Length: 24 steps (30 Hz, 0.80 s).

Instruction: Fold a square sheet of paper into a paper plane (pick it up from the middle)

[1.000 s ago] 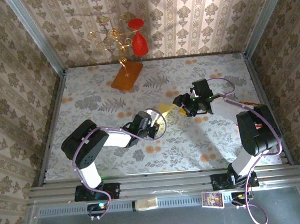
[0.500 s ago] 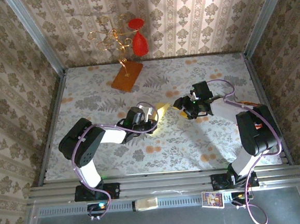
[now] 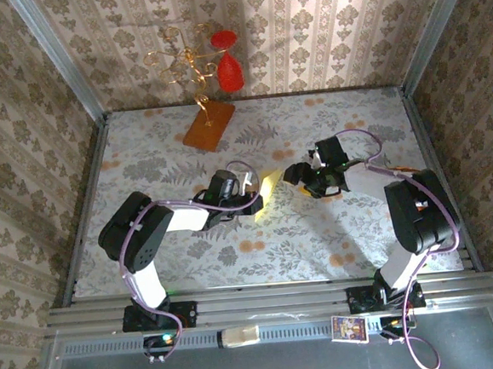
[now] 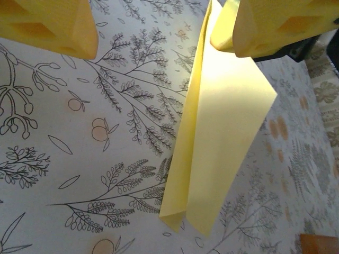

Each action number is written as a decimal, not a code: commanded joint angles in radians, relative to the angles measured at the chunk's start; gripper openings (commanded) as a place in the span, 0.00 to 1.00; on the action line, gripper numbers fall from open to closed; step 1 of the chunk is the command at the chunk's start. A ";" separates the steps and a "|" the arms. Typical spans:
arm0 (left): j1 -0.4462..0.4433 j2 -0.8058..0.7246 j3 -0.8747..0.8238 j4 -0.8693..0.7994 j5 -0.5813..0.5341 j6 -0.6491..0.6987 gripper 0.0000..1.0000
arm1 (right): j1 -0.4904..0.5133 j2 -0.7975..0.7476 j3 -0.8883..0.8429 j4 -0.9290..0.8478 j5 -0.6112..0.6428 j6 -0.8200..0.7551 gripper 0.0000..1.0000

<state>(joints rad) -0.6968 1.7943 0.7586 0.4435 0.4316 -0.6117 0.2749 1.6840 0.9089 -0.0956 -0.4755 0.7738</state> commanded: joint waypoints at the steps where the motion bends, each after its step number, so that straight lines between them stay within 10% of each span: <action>1: 0.005 0.026 0.018 -0.016 0.043 -0.032 0.02 | 0.026 0.035 0.038 -0.039 0.010 -0.073 0.70; 24: 0.009 0.054 -0.005 0.028 0.070 -0.073 0.02 | 0.143 0.199 0.271 -0.300 0.132 -0.313 0.69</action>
<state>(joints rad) -0.6964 1.8339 0.7601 0.4538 0.4793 -0.6640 0.4084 1.8549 1.1450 -0.3309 -0.3691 0.5117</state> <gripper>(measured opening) 0.052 0.687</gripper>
